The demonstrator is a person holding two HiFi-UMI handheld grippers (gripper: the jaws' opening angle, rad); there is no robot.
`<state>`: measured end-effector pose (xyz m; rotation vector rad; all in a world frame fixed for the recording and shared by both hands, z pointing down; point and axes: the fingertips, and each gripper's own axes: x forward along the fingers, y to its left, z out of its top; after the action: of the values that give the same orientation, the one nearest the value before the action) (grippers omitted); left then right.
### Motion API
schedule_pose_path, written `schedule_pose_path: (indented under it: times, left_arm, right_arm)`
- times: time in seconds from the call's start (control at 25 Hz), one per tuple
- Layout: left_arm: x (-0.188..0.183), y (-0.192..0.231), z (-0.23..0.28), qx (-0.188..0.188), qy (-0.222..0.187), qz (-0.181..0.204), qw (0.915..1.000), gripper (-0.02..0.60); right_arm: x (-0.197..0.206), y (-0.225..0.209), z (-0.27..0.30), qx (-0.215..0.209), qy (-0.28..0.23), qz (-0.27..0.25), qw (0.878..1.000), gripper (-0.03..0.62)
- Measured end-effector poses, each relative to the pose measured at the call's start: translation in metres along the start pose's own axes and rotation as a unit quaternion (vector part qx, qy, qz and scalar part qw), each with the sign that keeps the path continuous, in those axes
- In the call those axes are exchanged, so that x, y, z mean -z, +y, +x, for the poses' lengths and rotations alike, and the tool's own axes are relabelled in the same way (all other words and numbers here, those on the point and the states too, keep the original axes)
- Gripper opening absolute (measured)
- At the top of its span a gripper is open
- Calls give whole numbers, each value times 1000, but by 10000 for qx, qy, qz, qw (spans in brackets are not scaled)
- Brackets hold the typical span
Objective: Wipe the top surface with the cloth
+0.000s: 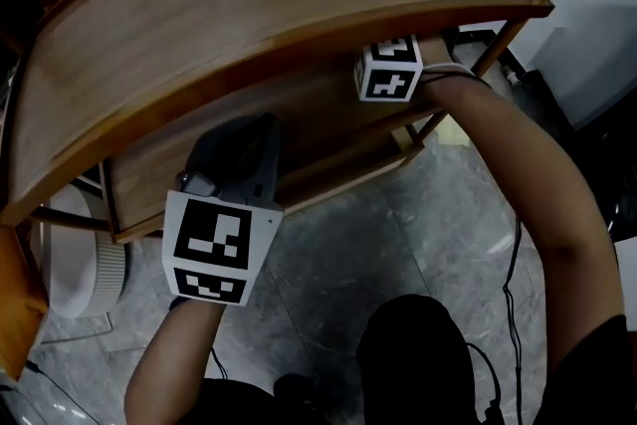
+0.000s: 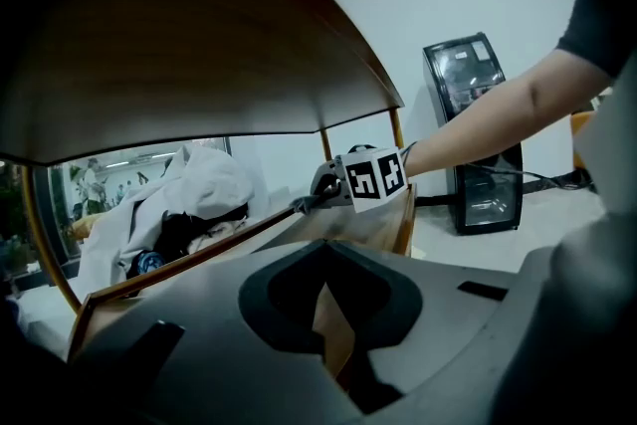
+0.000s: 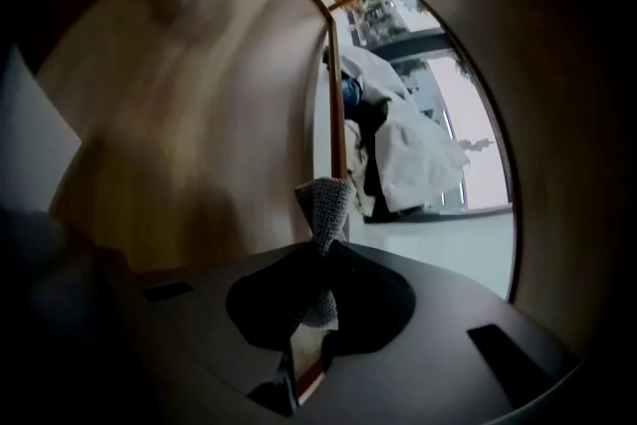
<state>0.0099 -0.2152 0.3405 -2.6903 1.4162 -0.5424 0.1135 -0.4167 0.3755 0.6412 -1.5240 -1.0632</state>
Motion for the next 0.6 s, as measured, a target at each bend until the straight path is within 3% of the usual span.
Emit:
schedule_pose_path:
  times: [0.2, 0.32, 0.6]
  left_arm:
    - [9, -7, -33, 318, -174, 16, 9993, 11]
    - [15, -5, -50, 459, -395, -240, 9979, 11]
    - [21, 13, -94, 216, -620, -762, 9949, 11]
  right_arm:
    - [-90, 36, -60, -259, -987, 114, 9947, 31]
    - [-128, 53, -92, -337, -1427, 244, 9889, 31]
    - [-189, 83, -172, -895, -2126, 528, 9716, 31]
